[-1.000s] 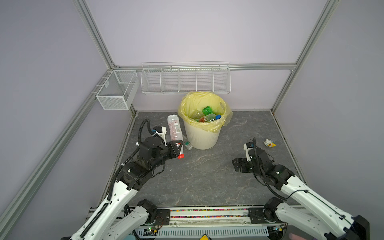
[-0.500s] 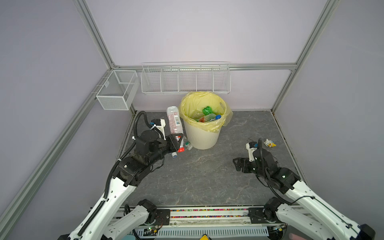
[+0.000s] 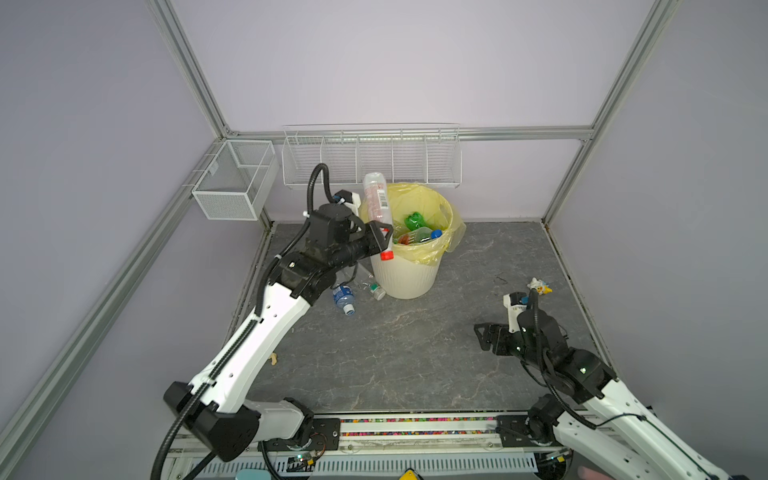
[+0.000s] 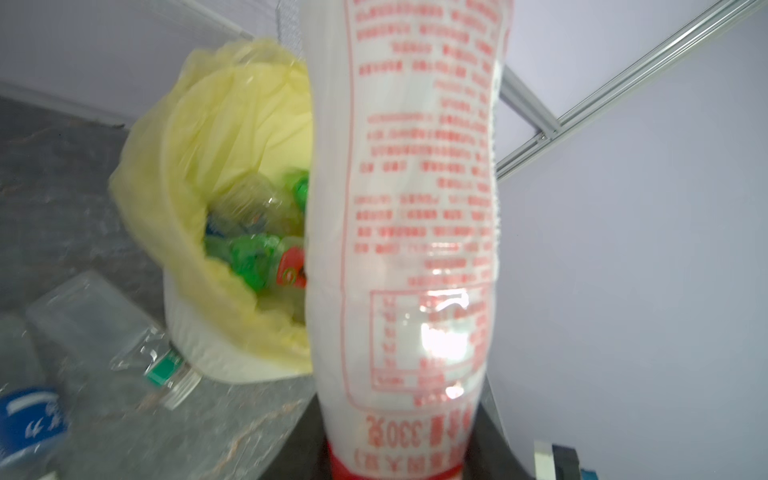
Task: Throw the plastic bottles in the bin
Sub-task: 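Carry the white bottle over the bin and release it from the left gripper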
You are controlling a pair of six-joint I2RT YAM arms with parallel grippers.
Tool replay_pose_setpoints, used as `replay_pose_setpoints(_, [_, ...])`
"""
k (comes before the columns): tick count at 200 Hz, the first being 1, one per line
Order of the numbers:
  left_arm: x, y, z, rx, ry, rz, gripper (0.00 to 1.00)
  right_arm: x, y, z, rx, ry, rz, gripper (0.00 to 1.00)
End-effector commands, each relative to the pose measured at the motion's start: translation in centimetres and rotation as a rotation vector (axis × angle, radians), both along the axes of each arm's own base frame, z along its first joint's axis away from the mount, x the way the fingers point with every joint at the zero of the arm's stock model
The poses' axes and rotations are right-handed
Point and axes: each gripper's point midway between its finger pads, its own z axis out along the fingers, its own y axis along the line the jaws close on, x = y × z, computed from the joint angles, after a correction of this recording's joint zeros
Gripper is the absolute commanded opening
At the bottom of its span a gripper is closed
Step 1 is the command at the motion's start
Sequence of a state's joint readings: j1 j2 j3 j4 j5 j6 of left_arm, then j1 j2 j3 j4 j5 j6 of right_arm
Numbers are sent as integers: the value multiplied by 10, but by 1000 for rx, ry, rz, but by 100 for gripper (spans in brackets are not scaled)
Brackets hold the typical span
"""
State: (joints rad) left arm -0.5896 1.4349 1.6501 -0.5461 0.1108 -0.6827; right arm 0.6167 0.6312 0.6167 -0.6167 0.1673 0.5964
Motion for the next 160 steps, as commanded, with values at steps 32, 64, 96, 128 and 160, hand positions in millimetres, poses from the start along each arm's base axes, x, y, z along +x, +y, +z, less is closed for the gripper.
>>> replay_pose_setpoints(32, [39, -25, -4, -42, 46, 26, 96, -5, -10, 3, -13, 9, -40, 88])
replay_pose_setpoints(64, [29, -15, 21, -42, 1, 12, 100, -10, -17, 1, -2, 1, -63, 88])
replay_pose_setpoints(96, [6, 6, 45, -45, -71, 28, 100, -11, -19, 0, -3, -5, -65, 88])
replay_pose_setpoints(128, [-13, 31, 44, -12, -103, 76, 100, -6, -16, 4, -19, -21, -50, 88])
replay_pose_setpoints(160, [-26, 66, 24, 22, -100, 174, 100, -2, -17, 8, -48, -35, -52, 88])
